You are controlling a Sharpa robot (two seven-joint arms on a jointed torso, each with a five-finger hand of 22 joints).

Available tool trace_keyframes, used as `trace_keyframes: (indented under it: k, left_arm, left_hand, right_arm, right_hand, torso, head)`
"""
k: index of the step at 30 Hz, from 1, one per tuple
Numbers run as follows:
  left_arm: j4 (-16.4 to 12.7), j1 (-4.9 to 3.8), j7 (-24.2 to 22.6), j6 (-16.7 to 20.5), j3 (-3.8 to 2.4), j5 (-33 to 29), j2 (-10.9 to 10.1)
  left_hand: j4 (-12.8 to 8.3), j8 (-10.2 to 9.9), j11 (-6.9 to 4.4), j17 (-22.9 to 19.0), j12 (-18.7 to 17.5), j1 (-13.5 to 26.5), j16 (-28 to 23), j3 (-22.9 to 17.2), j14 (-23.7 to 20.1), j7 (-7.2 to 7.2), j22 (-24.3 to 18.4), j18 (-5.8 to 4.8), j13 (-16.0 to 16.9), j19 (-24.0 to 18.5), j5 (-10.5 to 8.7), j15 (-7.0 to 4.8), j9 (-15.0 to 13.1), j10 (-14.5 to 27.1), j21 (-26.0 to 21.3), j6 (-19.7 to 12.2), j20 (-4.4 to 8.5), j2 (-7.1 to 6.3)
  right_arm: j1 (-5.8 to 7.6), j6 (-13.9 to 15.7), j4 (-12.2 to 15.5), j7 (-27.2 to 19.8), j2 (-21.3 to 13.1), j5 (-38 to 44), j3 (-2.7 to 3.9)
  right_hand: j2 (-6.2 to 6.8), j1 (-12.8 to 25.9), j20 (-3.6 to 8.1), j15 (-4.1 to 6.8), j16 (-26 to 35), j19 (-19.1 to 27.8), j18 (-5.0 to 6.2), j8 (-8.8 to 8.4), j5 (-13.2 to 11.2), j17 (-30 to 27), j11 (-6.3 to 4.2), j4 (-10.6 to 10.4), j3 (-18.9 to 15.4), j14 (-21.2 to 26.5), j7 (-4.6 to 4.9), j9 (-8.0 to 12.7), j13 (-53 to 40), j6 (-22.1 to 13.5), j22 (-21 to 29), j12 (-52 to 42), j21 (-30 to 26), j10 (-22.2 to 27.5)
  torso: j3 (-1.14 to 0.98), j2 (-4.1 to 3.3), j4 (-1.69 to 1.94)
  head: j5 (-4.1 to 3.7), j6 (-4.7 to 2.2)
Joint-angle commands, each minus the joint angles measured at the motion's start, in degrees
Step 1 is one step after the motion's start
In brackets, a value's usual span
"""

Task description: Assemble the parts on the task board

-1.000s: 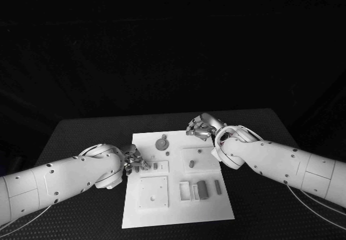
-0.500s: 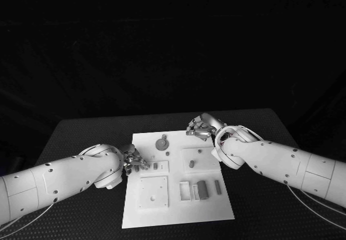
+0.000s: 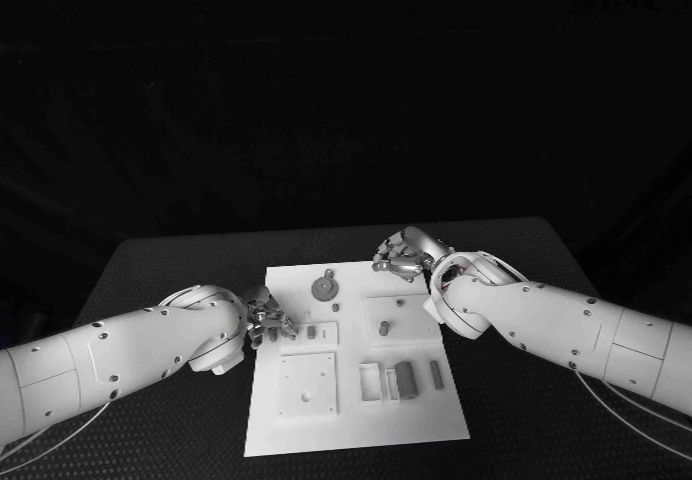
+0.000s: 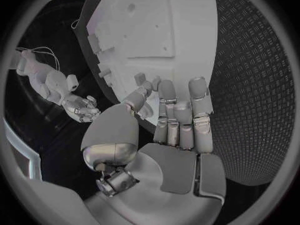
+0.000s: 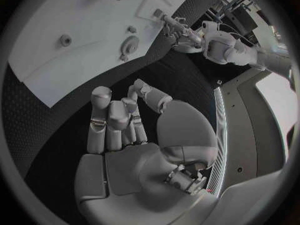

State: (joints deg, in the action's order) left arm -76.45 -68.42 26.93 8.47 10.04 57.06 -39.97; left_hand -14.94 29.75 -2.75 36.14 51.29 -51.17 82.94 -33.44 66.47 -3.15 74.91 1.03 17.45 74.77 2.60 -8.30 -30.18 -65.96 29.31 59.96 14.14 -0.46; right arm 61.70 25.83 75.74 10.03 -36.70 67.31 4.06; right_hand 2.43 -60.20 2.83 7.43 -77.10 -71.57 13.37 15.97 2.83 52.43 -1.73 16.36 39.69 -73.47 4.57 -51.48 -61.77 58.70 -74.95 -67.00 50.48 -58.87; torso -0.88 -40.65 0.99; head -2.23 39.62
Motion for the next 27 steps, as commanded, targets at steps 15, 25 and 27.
trace_keyframes:
  k: [15,25,27]
  left_arm:
    - [1.6,0.11,0.6,-0.5,0.05,0.6,1.3]
    - [1.6,0.11,0.3,0.4,-0.11,0.6,1.3]
    - [1.6,0.11,0.2,0.5,-0.19,0.5,1.3]
  left_hand:
    - [-0.7,0.0,-0.13,0.1,0.3,-3.2,0.1,-0.4,0.7,0.01,1.4,1.35,0.0,0.3,0.25,-0.79,-0.2,-0.6,0.4,0.6,0.13,3.65]
    - [-0.8,0.0,-0.16,0.1,0.3,-3.2,0.1,-0.5,0.8,0.03,1.3,1.36,0.0,0.4,0.26,-0.81,-0.3,-0.6,0.5,0.7,0.18,3.68]
    - [-0.8,0.0,-0.17,0.1,0.3,-3.2,0.1,-0.6,0.8,0.04,1.3,1.36,0.0,0.4,0.26,-0.82,-0.4,-0.6,0.5,0.7,0.19,3.70]
  right_arm:
    - [0.01,-0.8,0.0,-0.3,0.0,0.2,0.03]
    - [0.01,-0.8,0.0,-0.3,0.0,0.2,0.03]
    - [0.01,-0.8,0.0,-0.3,0.0,0.2,0.03]
  right_hand:
    - [0.53,-0.1,0.17,0.28,0.4,-0.2,1.63,-0.12,0.2,0.0,0.12,0.1,0.2,0.1,0.11,-0.1,0.1,0.3,-1.0,0.3,-0.2,-0.4]
    - [0.53,-0.1,0.17,0.27,0.4,-0.2,1.63,-0.13,0.2,0.0,0.13,0.1,0.2,0.1,0.11,-0.2,0.1,0.2,-1.0,0.3,-0.2,-0.4]
    - [0.53,-0.1,0.17,0.27,0.4,-0.2,1.63,-0.13,0.2,0.0,0.13,0.1,0.2,0.1,0.12,-0.2,0.1,0.3,-1.0,0.3,-0.2,-0.4]
  torso:
    - [0.01,0.00,0.03]
    - [0.06,0.02,0.06]
    - [0.07,0.02,0.06]
  head:
    - [0.06,0.11]
    - [-0.03,-0.01]
    - [-0.03,-0.06]
